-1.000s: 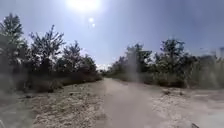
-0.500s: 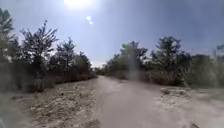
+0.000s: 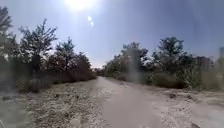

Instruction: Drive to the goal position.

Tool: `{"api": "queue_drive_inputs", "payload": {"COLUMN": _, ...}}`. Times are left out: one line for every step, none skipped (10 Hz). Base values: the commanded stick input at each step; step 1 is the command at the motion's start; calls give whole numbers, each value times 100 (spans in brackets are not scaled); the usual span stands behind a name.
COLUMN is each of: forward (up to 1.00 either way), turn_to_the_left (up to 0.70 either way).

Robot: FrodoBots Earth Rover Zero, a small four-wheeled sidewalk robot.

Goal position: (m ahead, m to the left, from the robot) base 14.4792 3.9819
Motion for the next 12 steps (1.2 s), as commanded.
{"api": "queue_drive_inputs", "payload": {"forward": 45, "turn_to_the_left": 2}}
{"api": "queue_drive_inputs", "payload": {"forward": 45, "turn_to_the_left": 2}}
{"api": "queue_drive_inputs", "payload": {"forward": 45, "turn_to_the_left": 2}}
{"api": "queue_drive_inputs", "payload": {"forward": 45, "turn_to_the_left": 2}}
{"api": "queue_drive_inputs", "payload": {"forward": 45, "turn_to_the_left": 2}}
{"api": "queue_drive_inputs", "payload": {"forward": 45, "turn_to_the_left": 2}}
{"api": "queue_drive_inputs", "payload": {"forward": 45, "turn_to_the_left": 2}}
{"api": "queue_drive_inputs", "payload": {"forward": 45, "turn_to_the_left": 2}}
{"api": "queue_drive_inputs", "payload": {"forward": 45, "turn_to_the_left": 2}}
{"api": "queue_drive_inputs", "payload": {"forward": 45, "turn_to_the_left": 2}}
{"api": "queue_drive_inputs", "payload": {"forward": 45, "turn_to_the_left": 2}}
{"api": "queue_drive_inputs", "payload": {"forward": 45, "turn_to_the_left": 2}}
